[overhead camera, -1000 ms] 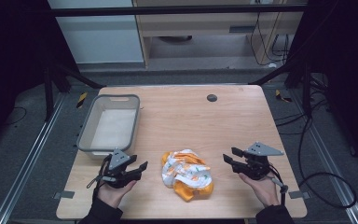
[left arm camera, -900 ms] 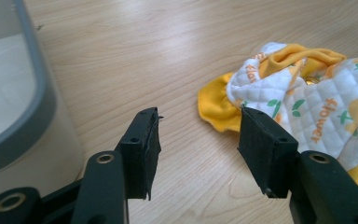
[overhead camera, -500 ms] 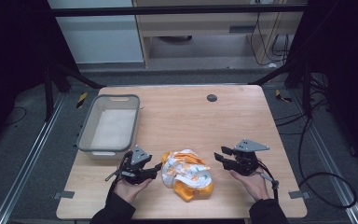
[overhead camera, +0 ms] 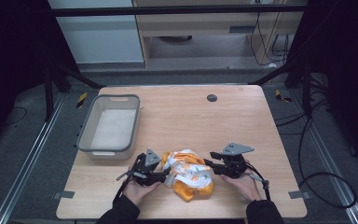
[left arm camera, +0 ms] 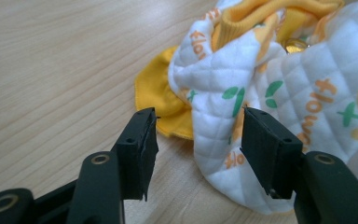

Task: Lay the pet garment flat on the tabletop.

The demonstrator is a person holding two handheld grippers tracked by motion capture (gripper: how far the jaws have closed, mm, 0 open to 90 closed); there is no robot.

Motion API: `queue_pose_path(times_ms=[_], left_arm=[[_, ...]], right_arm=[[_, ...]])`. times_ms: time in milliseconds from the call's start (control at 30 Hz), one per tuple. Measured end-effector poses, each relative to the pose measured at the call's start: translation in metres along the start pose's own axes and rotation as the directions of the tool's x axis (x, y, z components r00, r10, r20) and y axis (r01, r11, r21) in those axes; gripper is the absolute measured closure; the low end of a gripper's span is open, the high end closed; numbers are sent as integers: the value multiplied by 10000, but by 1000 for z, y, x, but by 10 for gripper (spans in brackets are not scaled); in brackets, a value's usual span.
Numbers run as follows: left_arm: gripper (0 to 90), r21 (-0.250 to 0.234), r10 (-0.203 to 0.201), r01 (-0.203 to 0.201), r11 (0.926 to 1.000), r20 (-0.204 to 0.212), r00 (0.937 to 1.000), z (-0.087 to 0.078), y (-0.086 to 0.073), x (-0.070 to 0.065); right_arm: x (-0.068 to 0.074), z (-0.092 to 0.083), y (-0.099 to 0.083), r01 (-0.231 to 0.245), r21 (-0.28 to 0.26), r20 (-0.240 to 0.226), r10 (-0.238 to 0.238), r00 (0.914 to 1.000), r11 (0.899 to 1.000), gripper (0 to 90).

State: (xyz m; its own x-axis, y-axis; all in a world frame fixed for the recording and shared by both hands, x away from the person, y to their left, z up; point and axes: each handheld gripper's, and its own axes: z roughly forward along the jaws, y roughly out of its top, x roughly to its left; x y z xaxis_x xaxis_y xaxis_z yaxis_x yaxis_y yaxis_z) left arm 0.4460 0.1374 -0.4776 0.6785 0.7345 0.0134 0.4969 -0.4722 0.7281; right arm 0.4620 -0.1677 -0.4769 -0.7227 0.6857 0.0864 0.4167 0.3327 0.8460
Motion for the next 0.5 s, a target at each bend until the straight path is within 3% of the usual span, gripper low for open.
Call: queue_pose_path(times_ms=[167, 333, 500], left_arm=[[506, 212, 38, -41, 9998, 105, 9999, 6, -1, 1], [656, 397, -28, 15, 9992, 330, 9995, 11, 0, 1], [771, 235, 54, -63, 9997, 373, 9993, 11, 2, 0]], right_arm=[[1, 4, -2, 18, 65, -231, -16, 9997, 10000, 565], [3, 10, -4, 137, 356, -342, -125, 9993, 9993, 551], [5, 16, -6, 306, 541, -376, -286, 9989, 9981, 577]])
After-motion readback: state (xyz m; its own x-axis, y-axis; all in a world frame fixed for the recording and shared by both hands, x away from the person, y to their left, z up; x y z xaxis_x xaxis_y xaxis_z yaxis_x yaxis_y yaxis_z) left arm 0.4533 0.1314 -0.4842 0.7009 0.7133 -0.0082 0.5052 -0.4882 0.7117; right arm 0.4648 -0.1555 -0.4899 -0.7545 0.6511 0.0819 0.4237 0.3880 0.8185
